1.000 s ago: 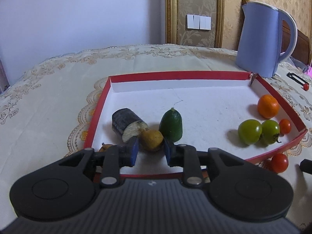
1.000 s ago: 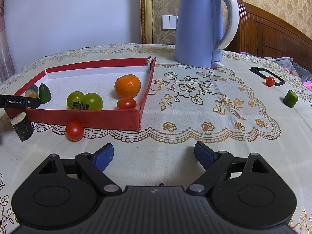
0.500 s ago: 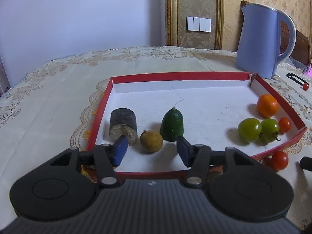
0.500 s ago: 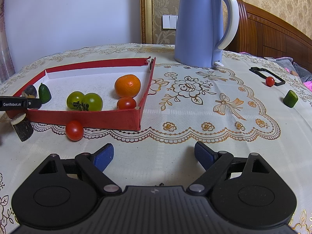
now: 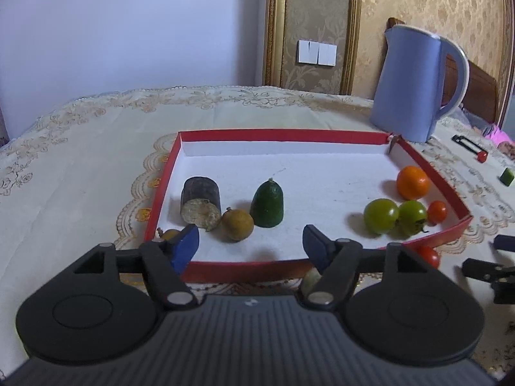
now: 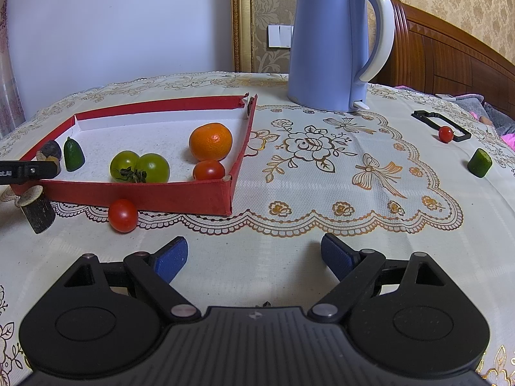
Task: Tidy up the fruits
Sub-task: 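Raise the left gripper out of the tray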
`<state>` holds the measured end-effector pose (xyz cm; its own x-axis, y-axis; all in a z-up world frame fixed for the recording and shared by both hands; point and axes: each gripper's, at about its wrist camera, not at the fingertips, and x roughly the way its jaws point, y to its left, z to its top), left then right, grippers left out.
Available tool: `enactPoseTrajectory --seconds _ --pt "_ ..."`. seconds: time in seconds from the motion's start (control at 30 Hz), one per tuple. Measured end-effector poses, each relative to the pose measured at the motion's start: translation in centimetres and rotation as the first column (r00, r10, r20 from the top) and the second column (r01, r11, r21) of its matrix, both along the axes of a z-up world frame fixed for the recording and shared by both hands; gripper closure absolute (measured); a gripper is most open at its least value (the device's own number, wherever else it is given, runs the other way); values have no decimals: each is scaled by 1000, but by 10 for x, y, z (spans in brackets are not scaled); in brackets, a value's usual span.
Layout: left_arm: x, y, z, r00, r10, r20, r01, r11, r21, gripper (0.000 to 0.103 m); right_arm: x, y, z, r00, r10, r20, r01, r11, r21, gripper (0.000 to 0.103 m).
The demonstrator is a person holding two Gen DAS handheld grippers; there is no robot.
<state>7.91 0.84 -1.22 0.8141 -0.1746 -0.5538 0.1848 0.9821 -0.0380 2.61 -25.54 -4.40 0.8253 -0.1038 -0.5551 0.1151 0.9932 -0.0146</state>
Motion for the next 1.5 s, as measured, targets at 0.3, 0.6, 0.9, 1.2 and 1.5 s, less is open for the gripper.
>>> enactPoseTrajectory --seconds 0.3,0.6,0.9,1.2,1.5 --pt "-33 23 0 999 39 17 -39 999 21 11 0 0 0 1000 0 0 0 1000 0 13" --pt "-27 33 -20 996 49 -72 -45 997 61 8 0 0 0 1000 0 -1 0 1000 0 13" --pt "-19 35 -27 995 62 -80 -57 996 63 0 0 2 0 1000 5 -4 -5 1000 -1 10" --pt "-19 34 -27 995 62 -80 -58 996 63 0 -13 15 4 997 52 57 -54 998 34 10" --pt "-19 34 -27 995 62 -80 -57 996 63 0 1 56 7 990 127 61 -128 992 20 19"
